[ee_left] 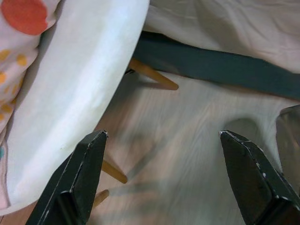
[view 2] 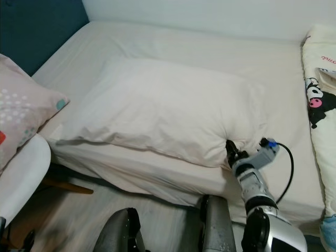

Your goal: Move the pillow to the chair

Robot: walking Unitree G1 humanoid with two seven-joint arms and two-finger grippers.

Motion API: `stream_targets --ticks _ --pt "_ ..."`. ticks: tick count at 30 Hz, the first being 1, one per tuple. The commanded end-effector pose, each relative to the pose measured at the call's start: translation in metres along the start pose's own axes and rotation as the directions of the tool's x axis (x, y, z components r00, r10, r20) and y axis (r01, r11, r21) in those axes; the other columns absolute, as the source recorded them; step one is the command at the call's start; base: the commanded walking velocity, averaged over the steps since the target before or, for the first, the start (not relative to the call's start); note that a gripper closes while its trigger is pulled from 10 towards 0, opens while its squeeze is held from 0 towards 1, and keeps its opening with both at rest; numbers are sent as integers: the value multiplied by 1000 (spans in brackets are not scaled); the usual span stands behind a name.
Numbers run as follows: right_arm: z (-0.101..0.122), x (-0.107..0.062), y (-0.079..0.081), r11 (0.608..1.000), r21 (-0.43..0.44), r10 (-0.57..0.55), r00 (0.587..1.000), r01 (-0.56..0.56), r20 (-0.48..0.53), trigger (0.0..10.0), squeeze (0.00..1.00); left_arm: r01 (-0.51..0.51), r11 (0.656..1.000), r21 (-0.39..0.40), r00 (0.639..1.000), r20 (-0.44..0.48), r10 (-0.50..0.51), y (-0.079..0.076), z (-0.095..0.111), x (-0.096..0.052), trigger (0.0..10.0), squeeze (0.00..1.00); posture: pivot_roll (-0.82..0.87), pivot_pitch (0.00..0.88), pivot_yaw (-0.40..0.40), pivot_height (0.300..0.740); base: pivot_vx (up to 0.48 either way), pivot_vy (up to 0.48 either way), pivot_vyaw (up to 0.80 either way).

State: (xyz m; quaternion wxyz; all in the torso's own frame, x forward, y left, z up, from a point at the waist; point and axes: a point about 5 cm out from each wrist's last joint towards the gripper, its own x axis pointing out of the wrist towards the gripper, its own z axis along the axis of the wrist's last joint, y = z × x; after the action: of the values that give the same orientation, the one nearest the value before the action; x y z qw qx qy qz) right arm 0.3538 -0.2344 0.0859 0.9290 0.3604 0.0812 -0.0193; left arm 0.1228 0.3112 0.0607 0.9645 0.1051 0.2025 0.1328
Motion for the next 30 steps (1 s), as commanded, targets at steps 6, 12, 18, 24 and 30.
stream_targets --ticks 6,12,18,24,30 --pt "-16 5 14 996 -76 28 992 -37 -121 0 0 -22 1000 -9 999 -26 22 0 5 -3 10000 0 155 283 32 505 0 0 0" --pt "-15 8 21 986 -156 40 987 -65 -158 0 0 -50 998 -36 999 -1 50 -1 16 3 10000 0 140 255 16 505 0 0 0" --pt "-8 18 50 959 -188 183 971 -210 -155 0 0 -146 986 -77 985 79 152 10 41 19 10000 0 117 190 -11 505 0 0 0" --pt "21 25 98 871 -103 478 877 -480 -43 0 0 -252 954 -165 932 222 285 19 92 36 10000 0 92 99 -42 519 0 0 0" --pt "50 23 141 745 -135 663 748 -654 33 0 0 -179 940 -292 873 393 289 5 145 47 10000 0 68 0 -73 543 0 0 0"
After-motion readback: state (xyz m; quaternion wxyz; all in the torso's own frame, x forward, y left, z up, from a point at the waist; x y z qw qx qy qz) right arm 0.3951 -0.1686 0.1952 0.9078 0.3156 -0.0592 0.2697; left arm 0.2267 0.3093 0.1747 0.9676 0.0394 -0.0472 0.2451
